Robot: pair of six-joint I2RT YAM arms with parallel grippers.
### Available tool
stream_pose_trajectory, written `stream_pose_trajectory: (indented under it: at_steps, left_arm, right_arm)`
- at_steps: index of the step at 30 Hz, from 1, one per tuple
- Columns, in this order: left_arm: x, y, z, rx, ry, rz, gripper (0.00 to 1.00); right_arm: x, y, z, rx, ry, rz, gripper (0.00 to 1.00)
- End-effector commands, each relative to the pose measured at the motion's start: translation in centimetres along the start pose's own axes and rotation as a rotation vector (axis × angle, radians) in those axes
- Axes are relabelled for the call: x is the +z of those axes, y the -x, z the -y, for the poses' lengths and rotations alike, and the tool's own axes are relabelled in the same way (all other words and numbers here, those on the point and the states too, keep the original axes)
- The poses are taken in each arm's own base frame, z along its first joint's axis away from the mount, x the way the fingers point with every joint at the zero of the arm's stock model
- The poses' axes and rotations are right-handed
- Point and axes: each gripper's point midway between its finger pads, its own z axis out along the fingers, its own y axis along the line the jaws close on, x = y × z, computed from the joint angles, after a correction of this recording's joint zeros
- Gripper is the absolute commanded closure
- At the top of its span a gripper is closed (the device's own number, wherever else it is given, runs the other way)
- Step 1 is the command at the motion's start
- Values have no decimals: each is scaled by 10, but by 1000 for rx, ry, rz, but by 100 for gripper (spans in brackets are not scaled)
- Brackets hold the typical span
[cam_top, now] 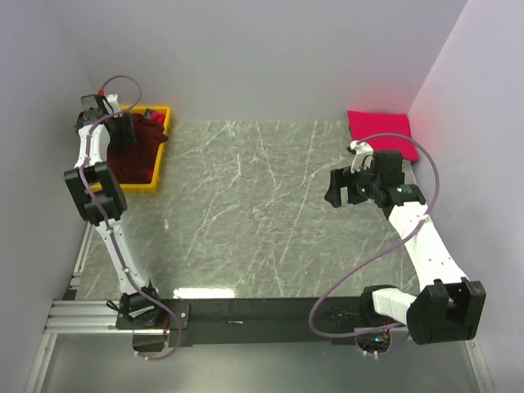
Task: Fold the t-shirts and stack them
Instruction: Grab the tshirt from the pile
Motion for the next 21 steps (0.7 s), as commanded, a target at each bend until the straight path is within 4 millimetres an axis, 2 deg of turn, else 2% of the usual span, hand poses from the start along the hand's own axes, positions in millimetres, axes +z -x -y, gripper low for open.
stream_pose_trajectory:
  at_steps: [1, 2, 3, 4, 5, 6, 7, 8, 10, 11, 13, 14, 15, 16, 19, 20, 21]
  left_arm:
    - [-12, 38, 5, 21, -5, 90, 33]
    - [-11, 37, 6, 27, -6, 83, 40]
    - [-15, 45, 6, 36, 1, 98, 56]
    - [-19, 48, 6, 38, -2, 105, 66]
    - [-26, 56, 8, 39, -7, 120, 80]
    - [-36, 65, 13, 42, -23, 141, 100]
    - [-44, 72, 15, 46, -32, 162, 100]
    - [-70, 93, 21, 61, -39, 222, 100]
    - [-102, 116, 31, 67, -71, 304, 100]
    - [-138, 138, 39, 83, -84, 381, 100]
    - [-178, 161, 56, 97, -139, 475, 100]
    - [-215, 176, 66, 115, -158, 545, 100]
    - [-232, 182, 76, 128, -181, 579, 100]
    - [-266, 194, 87, 156, -190, 647, 100]
    - [-312, 207, 122, 206, -235, 746, 100]
    - [-337, 210, 134, 221, -258, 786, 100]
    - [-347, 210, 153, 241, -300, 806, 100]
  right_arm:
    - [-4, 15, 1, -23, 7, 27, 2]
    - [-4, 16, 2, -23, 5, 28, 2]
    - [-3, 15, 2, -21, 5, 24, 2]
    - [-4, 16, 2, -23, 5, 27, 2]
    - [-4, 16, 3, -21, 1, 26, 2]
    - [-6, 18, 3, -23, -2, 31, 3]
    - [-7, 18, 2, -25, -2, 34, 3]
    - [-8, 18, 3, -25, -6, 36, 3]
    - [-12, 20, 2, -30, -10, 51, 3]
    - [-13, 20, 2, -29, -8, 52, 3]
    - [-15, 22, 0, -29, -7, 63, 3]
    - [-15, 22, 0, -28, -5, 65, 3]
    - [-16, 22, 0, -28, -5, 71, 3]
    - [-16, 22, -1, -27, -5, 72, 3]
    - [-17, 22, -1, -22, -3, 76, 3]
    - [-17, 23, 0, -20, -5, 76, 3]
    - [-18, 24, 0, -20, -6, 78, 3]
